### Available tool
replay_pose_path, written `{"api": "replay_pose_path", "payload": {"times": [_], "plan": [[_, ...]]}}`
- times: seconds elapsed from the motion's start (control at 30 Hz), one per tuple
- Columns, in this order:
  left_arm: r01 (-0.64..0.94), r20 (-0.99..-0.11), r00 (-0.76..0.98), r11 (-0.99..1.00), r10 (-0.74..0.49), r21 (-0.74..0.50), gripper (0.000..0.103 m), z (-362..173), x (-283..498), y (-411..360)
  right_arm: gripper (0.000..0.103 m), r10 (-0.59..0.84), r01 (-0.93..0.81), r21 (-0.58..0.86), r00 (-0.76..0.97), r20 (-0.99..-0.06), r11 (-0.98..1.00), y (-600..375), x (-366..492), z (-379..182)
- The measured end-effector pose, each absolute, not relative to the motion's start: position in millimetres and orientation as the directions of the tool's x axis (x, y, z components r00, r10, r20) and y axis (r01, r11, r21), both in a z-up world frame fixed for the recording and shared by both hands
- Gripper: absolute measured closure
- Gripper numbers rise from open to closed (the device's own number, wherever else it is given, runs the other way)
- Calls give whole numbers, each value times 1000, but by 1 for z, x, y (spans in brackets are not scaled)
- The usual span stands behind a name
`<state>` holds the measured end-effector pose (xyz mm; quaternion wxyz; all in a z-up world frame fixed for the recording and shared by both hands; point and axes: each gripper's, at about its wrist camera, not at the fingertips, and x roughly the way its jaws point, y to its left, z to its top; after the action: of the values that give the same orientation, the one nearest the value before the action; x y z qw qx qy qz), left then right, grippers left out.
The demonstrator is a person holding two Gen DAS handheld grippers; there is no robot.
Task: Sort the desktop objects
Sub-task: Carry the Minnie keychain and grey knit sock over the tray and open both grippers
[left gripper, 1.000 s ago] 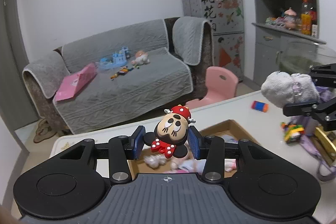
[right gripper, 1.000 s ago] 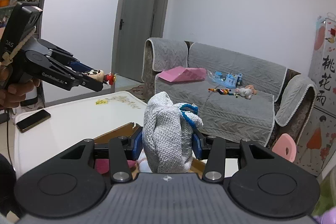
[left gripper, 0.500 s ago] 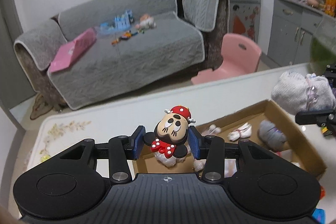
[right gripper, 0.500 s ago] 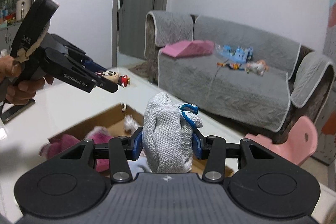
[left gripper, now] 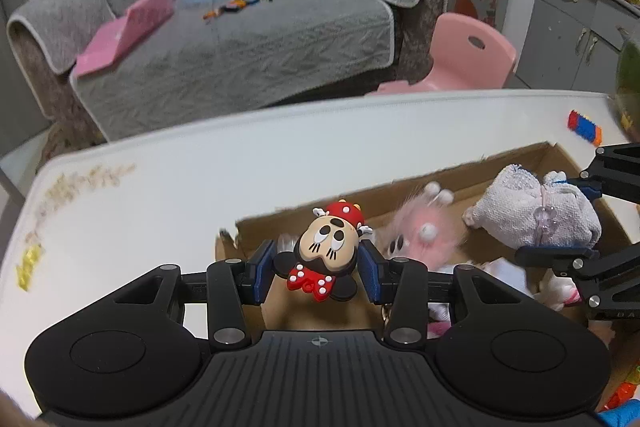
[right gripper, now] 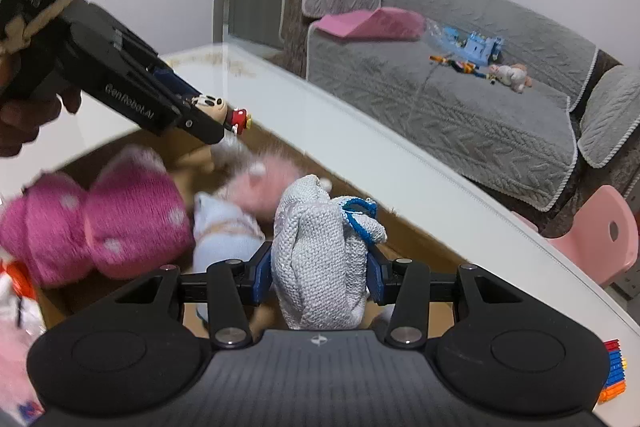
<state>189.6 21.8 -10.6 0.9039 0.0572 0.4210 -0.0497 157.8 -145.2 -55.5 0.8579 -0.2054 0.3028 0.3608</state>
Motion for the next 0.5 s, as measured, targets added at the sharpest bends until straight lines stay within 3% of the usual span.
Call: {"api": "replay_pose_path", "payload": {"times": [0.13, 0.23, 0.27, 0.3, 0.5], "plan": [[132, -792, 608, 991, -51, 38, 52, -23, 192, 26, 58, 479, -741, -147, 558, -678, 655, -147, 155, -60], [125, -797, 602, 991, -41, 43, 42, -27, 190, 26, 41, 478, -735, -170, 580, -660, 656, -148, 149, -56], [123, -790, 612, 991, -36, 51, 32, -26, 187, 26, 41, 482, -735, -172, 584, -653, 656, -149, 147, -54], [123, -779, 626, 991, -31, 59, 28, -23, 184, 25, 40, 486, -735, -174, 586, -649, 655, -149, 145, -52], [144, -729, 683, 986, -42, 78, 27, 7, 157, 21, 39, 505, -730, -190, 612, -608, 656, -160, 132, -31]]}}
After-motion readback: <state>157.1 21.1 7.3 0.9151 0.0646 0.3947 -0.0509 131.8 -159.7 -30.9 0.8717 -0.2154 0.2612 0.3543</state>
